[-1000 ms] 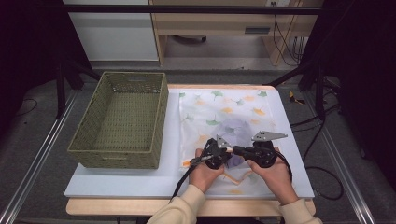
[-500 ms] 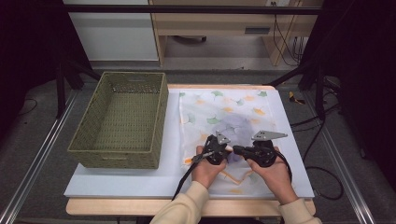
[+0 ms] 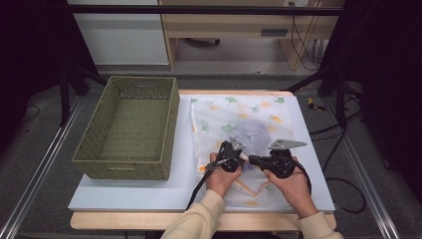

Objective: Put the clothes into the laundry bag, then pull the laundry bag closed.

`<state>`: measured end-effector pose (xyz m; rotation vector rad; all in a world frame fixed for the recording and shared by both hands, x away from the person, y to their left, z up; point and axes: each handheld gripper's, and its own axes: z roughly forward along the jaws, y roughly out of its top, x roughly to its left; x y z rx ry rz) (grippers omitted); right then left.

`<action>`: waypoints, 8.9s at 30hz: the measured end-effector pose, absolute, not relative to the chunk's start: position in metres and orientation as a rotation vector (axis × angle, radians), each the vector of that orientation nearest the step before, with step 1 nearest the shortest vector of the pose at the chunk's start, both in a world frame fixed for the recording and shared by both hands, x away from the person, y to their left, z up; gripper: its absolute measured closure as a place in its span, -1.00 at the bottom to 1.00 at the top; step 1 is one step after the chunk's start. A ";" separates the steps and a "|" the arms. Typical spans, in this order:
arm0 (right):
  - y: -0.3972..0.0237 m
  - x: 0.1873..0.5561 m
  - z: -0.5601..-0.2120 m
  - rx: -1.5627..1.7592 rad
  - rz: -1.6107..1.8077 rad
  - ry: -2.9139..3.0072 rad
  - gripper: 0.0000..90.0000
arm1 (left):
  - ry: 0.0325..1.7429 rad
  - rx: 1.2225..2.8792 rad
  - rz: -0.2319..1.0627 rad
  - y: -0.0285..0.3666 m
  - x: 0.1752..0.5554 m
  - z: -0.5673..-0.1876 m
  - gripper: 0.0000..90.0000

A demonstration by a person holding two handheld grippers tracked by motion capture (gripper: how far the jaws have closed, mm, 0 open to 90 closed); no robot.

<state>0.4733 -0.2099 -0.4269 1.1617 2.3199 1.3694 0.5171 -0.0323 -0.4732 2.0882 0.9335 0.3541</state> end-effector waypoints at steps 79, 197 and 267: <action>-0.219 0.475 -0.424 1.193 1.402 2.292 0.98 | 0.973 2.049 0.411 -0.030 0.529 -0.472 1.00; -0.200 0.446 -0.449 1.066 1.207 2.570 0.97 | 0.528 2.237 0.347 0.034 0.440 -0.460 0.33; -0.235 0.459 -0.445 1.177 1.214 2.047 -0.44 | 0.882 1.905 0.502 0.123 0.383 -0.437 -0.72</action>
